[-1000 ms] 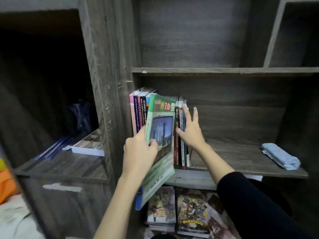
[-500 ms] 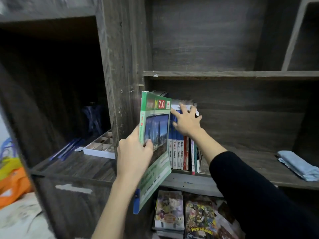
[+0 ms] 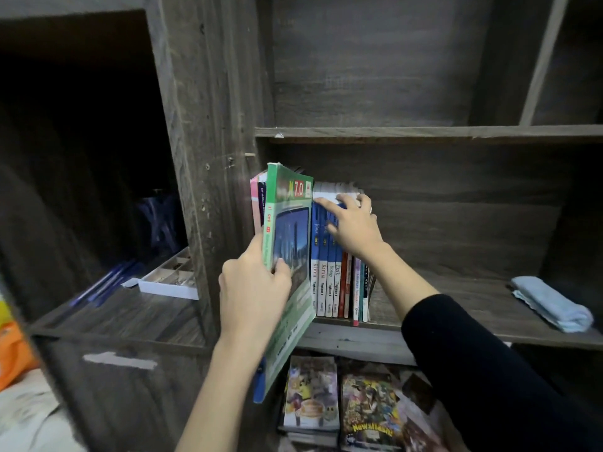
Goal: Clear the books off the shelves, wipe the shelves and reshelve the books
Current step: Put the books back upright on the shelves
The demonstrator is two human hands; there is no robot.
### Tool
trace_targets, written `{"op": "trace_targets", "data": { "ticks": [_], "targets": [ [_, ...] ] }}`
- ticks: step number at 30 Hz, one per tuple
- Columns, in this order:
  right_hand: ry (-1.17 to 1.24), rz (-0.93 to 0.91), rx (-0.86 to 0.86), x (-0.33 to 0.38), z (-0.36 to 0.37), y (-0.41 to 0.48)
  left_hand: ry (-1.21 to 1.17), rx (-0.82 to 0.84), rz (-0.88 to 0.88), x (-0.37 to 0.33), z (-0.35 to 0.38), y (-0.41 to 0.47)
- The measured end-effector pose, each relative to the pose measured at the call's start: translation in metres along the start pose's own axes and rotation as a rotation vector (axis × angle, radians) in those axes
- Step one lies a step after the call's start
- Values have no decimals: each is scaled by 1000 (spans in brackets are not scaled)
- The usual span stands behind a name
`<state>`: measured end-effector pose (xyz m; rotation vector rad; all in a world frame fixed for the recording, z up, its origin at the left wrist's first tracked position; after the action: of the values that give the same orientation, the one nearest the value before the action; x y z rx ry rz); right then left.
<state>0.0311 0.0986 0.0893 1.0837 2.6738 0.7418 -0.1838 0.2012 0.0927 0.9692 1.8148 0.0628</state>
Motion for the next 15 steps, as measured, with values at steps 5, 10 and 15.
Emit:
{"op": "trace_targets", "data": {
  "ticks": [5, 10, 15],
  "targets": [
    [4, 2, -2, -5, -2, -4, 18, -4, 1, -12, 7, -1],
    [4, 7, -14, -8, -5, -9, 98, -2, 50, -28, 14, 6],
    [-14, 13, -20, -13, -7, -13, 133, 22, 102, -44, 28, 13]
  ]
}}
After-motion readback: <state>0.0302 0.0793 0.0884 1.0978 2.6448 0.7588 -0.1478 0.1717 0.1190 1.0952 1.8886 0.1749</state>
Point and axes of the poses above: each hand's wrist, its own y-axis towards the middle knuckle, its own z-axis out of the palm, x = y × z, the point moved 7 cm from there along y, towards the middle knuckle, and after that the axes turned 13 degrees about -z, right-handed, at the moved point
